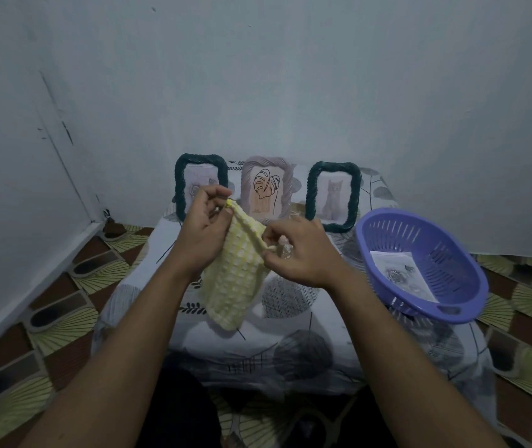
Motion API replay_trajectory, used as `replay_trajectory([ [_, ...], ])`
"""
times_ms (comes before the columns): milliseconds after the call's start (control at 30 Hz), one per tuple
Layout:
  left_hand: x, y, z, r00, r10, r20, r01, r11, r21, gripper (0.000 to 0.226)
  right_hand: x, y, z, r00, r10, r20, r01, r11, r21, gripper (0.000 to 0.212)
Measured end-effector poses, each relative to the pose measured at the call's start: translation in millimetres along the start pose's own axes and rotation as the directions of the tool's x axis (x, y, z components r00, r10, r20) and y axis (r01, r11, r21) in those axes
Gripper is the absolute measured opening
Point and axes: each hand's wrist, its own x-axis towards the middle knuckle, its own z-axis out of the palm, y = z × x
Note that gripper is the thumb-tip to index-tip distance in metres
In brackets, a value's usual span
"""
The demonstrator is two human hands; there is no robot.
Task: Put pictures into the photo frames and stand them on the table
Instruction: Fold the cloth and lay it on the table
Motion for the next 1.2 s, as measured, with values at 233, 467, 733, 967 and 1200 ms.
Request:
replay_trajectory([
  [233,-2,-4,-2,1.000,0.013,0.026,-0.014,0.999,0.036,0.026,3,7,-5,0.998,0.027,0.058,-0.019,0.991,-0.134,0.039],
  [467,-4,-17,-8,0.999,0.004,-0.043,-0.003,1.000,0.022,0.028,2,8,-7,0.993,-0.088,0.080,0.090,0.996,-0.014,0.026],
  [733,-7,-22,-7,0.977,0.089,-0.195,-0.070,0.992,0.104,0.021,8,11,-13,1.000,0.008,0.017,-0.005,0.990,-0.139,0.024],
  [967,-11,-30,-5,0.948,0.153,-0.278,-0.084,0.966,0.244,0.019,12,5,-17,0.993,-0.050,0.108,0.060,0.994,-0.095,0.016],
  [1200,-12,-30,-7,0.930,0.266,-0.253,-0.163,0.917,0.365,0.025,10,3,-13,0.999,-0.041,-0.010,0.039,0.992,-0.124,0.017],
])
